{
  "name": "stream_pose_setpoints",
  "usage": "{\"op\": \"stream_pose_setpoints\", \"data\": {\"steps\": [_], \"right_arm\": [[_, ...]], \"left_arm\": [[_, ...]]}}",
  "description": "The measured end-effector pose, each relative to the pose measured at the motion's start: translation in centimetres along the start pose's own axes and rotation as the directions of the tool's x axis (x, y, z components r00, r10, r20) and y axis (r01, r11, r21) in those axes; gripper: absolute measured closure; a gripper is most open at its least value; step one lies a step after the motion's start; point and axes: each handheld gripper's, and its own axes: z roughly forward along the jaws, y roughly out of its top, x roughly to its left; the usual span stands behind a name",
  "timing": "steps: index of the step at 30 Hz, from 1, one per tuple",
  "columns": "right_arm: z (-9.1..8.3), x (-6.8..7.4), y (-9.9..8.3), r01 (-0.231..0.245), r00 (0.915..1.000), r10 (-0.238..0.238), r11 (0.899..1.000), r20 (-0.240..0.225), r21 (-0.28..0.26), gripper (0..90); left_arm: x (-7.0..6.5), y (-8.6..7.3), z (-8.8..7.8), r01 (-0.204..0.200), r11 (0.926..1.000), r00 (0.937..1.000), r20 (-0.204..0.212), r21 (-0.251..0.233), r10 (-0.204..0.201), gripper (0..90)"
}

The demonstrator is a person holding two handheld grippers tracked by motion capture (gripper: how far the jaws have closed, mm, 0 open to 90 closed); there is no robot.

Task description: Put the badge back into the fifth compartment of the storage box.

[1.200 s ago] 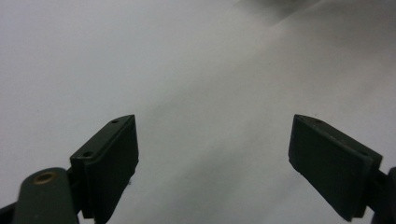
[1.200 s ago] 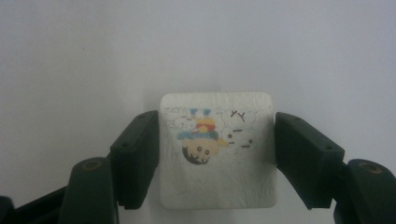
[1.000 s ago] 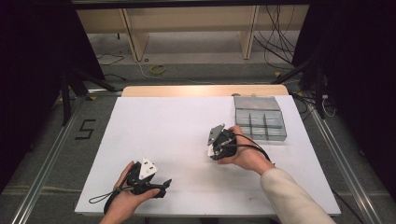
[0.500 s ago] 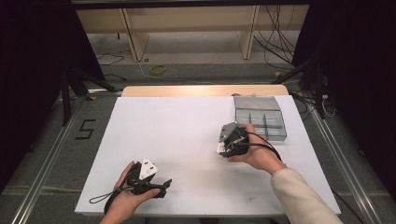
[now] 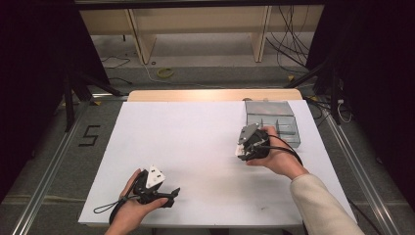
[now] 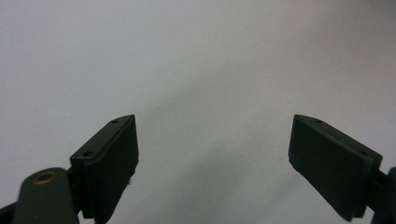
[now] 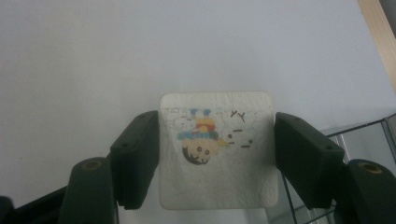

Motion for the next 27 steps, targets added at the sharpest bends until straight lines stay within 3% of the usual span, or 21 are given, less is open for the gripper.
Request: {"op": "stream_pose_setpoints", "data": {"steps": [27], "right_arm": [[-1.0, -1.9, -1.8, 0.007, 0.9985, -0.009, 0.999, 0.054, 0.037, 34.0]], "left_arm": [[0.0, 0.0, 0.0, 0.0, 1.0, 1.0, 0.0, -0.002, 0.0, 15.4]]}}
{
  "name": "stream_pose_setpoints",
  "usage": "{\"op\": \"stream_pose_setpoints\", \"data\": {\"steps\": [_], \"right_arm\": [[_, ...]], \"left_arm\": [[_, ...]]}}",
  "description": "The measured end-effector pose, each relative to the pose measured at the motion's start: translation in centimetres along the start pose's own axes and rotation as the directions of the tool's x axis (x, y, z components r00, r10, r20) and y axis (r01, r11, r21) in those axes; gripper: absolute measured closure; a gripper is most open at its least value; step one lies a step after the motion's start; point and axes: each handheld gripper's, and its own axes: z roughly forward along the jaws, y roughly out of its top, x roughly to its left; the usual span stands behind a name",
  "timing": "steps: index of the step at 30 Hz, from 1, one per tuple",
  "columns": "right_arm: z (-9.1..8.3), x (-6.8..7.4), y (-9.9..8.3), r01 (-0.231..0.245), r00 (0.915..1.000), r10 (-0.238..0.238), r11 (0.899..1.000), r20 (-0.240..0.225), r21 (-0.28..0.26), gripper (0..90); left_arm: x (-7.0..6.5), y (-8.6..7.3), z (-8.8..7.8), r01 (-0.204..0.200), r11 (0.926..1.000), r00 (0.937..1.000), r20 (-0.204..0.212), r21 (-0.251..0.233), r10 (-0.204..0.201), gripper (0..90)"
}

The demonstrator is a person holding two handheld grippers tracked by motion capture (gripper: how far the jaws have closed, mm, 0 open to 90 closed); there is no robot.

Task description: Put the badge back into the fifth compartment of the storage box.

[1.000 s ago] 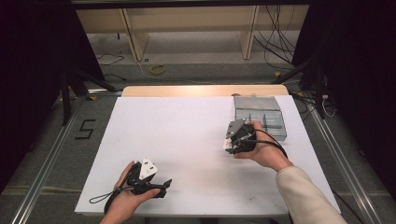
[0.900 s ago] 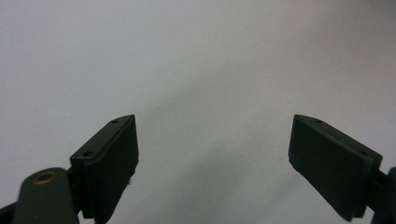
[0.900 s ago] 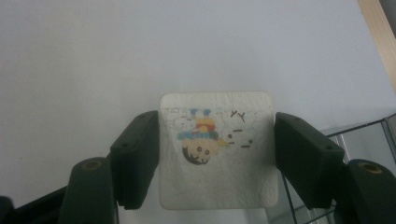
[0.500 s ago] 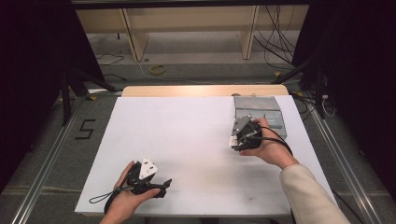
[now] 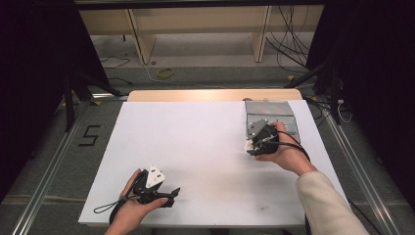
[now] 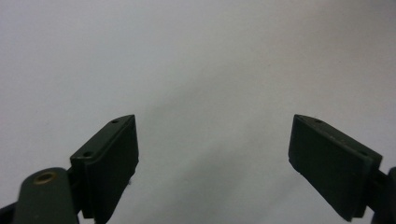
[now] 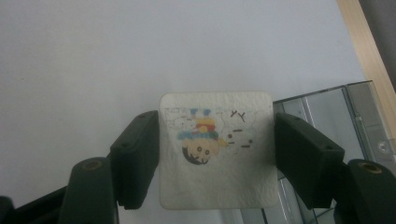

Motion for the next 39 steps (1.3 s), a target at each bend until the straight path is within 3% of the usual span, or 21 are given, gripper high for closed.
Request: {"op": "stream_pose_setpoints", "data": {"steps": [6, 24, 39], "right_arm": [[-0.2, -0.4, -0.3, 0.007, 0.9994, -0.007, 1.0, 0.035, 0.013, 34.0], [-0.5, -1.5, -1.6, -0.015, 0.9964, 0.012, 0.999, 0.084, 0.031, 34.0], [-0.8, -2.3, -2.5, -0.022, 0.989, 0.014, 0.998, 0.147, 0.056, 34.0]], "left_arm": [[0.0, 0.0, 0.0, 0.0, 1.0, 1.0, 0.0, 0.0, 0.0, 15.5], [0.0, 0.0, 0.0, 0.001, 1.0, 1.0, 0.0, 0.001, -0.001, 15.4], [0.0, 0.0, 0.0, 0.003, 1.0, 1.0, 0.0, 0.002, -0.003, 15.5]]}}
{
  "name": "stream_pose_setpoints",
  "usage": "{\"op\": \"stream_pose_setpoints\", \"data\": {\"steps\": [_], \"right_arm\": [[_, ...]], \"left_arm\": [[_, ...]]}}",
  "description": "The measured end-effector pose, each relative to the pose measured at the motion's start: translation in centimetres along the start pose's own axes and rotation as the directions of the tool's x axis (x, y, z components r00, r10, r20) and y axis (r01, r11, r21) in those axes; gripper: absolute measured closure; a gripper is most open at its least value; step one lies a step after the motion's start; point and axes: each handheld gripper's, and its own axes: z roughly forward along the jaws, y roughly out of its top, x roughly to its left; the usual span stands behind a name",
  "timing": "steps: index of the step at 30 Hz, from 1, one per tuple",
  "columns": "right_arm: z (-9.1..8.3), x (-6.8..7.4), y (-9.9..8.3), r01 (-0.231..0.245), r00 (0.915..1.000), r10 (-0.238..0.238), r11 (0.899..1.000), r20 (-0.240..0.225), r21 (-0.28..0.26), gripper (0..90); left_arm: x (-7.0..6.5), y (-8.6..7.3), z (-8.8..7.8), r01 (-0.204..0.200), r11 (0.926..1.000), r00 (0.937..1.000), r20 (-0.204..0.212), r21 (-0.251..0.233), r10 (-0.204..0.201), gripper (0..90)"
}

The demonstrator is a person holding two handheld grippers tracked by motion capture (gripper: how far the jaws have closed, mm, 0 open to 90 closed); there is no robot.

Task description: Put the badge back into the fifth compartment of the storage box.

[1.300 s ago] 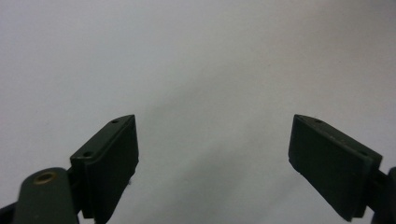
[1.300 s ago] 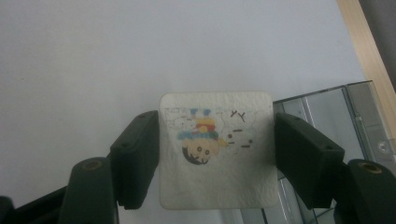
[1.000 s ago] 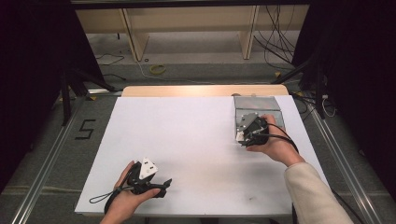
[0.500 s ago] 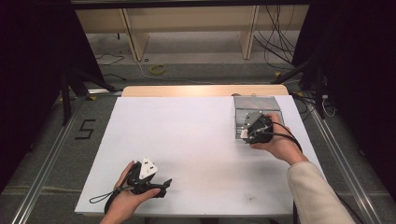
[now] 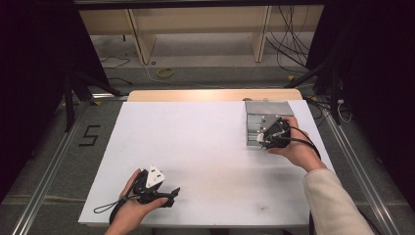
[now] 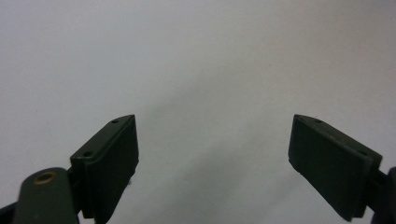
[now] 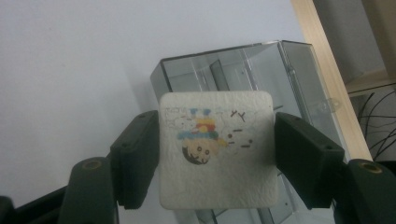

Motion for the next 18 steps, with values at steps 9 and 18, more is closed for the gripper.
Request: {"op": "stream_pose_setpoints", "data": {"steps": [9, 18], "right_arm": [[0.06, -0.17, -0.18, 0.0, 0.9997, 0.0, 1.0, 0.025, 0.006, 34.0], [0.18, -0.5, -0.57, 0.0, 0.9986, 0.0, 1.0, 0.053, 0.015, 34.0]], "left_arm": [[0.0, 0.0, 0.01, 0.0, 1.0, 1.0, 0.001, 0.001, 0.0, 15.5], [0.0, 0.01, 0.0, 0.0, 1.0, 1.0, 0.0, 0.001, 0.0, 15.5]]}}
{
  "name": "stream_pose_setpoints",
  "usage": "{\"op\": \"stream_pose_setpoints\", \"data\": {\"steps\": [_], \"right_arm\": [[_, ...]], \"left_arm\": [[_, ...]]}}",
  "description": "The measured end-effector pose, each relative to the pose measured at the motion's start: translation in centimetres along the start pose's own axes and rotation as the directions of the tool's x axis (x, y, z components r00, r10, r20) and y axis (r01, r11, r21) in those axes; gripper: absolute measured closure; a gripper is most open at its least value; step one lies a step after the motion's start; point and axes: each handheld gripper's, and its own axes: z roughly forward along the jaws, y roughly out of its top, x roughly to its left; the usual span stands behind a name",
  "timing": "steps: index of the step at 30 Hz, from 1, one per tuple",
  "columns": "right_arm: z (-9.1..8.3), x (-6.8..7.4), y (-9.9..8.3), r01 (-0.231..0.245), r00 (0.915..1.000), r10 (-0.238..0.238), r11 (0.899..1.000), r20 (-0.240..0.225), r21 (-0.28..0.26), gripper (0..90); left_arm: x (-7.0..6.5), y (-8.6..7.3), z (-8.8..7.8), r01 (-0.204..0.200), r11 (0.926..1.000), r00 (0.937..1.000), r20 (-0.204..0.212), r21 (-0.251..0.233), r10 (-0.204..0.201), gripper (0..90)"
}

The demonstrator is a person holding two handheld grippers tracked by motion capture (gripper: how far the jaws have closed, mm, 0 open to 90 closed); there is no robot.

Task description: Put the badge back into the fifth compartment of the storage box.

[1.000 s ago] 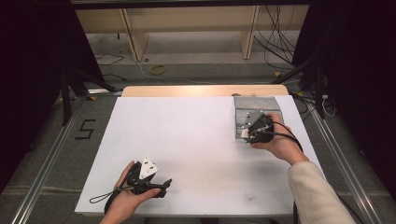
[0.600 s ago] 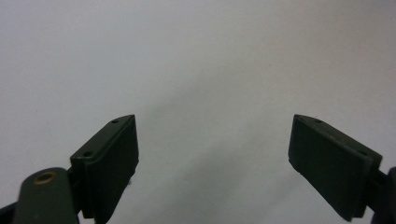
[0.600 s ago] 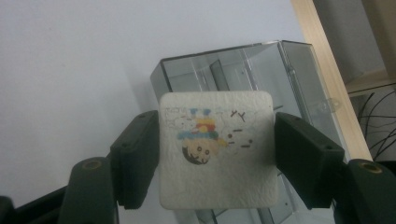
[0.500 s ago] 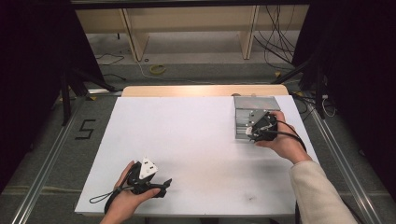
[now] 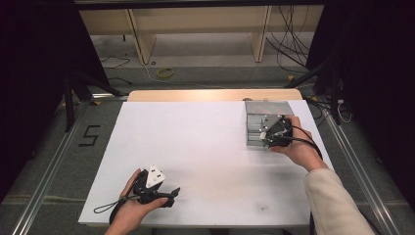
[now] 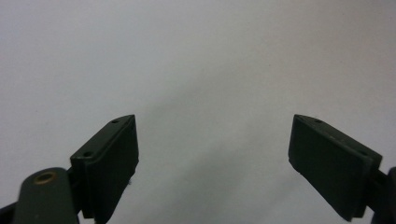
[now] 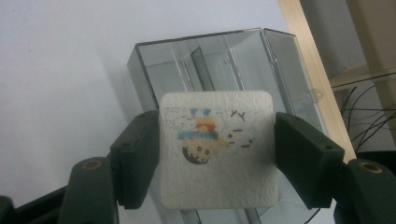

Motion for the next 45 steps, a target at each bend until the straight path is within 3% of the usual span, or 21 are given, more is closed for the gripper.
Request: {"op": "stream_pose_setpoints", "data": {"steps": [14, 45], "right_arm": [[0.23, -0.44, -0.45, -0.011, 0.9995, 0.011, 1.0, 0.031, 0.006, 34.0], [0.86, -0.95, -0.92, -0.036, 0.9982, 0.035, 0.999, 0.048, 0.014, 34.0]], "left_arm": [[-0.01, -0.01, 0.02, -0.001, 1.0, 1.0, 0.0, 0.001, 0.001, 15.5], [-0.02, -0.02, 0.05, -0.001, 1.0, 1.0, -0.001, 0.0, 0.001, 15.5]]}}
